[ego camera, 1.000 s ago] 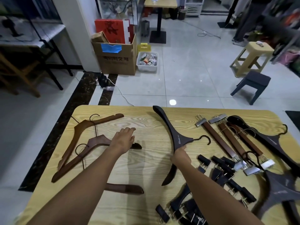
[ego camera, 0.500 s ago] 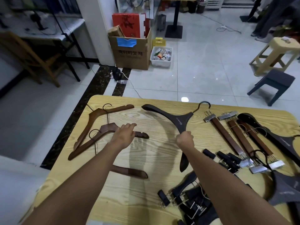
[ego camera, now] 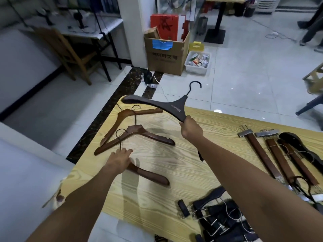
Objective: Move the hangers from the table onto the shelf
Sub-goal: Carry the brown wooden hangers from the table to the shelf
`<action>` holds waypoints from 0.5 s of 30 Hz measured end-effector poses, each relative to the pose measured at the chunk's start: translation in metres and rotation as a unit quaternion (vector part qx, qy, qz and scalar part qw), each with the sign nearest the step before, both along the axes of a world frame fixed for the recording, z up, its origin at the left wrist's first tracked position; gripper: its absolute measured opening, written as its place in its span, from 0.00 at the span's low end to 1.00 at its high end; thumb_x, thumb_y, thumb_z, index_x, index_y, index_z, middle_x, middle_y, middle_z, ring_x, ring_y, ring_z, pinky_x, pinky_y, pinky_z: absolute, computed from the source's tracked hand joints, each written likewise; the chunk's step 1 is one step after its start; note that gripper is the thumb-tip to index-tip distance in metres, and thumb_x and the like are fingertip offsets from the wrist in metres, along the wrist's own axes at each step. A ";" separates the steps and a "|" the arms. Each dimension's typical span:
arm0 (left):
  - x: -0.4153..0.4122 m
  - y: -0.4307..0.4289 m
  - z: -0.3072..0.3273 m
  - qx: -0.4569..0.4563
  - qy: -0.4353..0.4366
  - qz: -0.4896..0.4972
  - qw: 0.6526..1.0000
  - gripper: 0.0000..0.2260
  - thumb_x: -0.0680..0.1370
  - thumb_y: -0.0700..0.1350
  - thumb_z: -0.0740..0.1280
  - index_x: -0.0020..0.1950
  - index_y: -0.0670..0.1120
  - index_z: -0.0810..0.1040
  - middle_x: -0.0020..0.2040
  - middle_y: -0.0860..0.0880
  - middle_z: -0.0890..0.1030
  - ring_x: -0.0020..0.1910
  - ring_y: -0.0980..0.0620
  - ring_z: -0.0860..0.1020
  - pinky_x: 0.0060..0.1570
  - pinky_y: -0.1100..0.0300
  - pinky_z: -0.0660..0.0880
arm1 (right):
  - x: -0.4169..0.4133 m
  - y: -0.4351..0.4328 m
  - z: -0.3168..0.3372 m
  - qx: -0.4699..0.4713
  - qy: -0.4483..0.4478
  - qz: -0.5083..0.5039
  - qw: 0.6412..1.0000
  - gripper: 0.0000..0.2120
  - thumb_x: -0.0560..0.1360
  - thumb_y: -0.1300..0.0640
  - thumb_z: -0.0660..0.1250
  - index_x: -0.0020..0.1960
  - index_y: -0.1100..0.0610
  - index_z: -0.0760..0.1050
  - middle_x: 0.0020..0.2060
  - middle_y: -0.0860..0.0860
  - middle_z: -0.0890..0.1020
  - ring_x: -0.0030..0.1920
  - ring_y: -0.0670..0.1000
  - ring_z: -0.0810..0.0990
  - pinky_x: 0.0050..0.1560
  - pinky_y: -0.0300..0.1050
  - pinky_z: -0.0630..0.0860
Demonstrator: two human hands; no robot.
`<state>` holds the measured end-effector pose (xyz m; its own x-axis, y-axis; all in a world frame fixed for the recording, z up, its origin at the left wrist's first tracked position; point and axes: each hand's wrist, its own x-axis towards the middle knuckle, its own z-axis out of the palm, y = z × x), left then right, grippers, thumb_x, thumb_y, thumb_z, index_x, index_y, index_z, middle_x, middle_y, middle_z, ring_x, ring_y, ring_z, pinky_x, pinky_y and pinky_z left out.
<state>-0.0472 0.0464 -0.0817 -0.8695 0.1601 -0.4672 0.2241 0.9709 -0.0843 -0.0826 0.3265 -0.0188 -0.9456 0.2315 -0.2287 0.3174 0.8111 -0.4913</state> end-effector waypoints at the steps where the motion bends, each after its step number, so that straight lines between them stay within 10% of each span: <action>1: 0.005 -0.005 -0.003 0.001 -0.001 0.016 1.000 0.20 0.82 0.48 0.53 0.74 0.51 0.58 0.71 0.45 0.65 0.69 0.43 0.65 0.65 0.50 0.65 | -0.002 -0.010 0.002 0.014 -0.001 0.027 1.000 0.14 0.82 0.52 0.55 0.60 0.62 0.67 0.57 0.58 0.76 0.57 0.62 0.76 0.49 0.51 0.69; 15: 0.013 -0.036 -0.043 0.056 -0.040 0.118 0.991 0.28 0.77 0.55 0.65 0.73 0.59 0.55 0.66 0.44 0.63 0.65 0.43 0.65 0.63 0.46 0.66 | -0.032 -0.113 -0.004 0.049 -0.053 0.192 0.979 0.14 0.82 0.52 0.53 0.61 0.60 0.67 0.56 0.58 0.77 0.56 0.61 0.77 0.45 0.50 0.69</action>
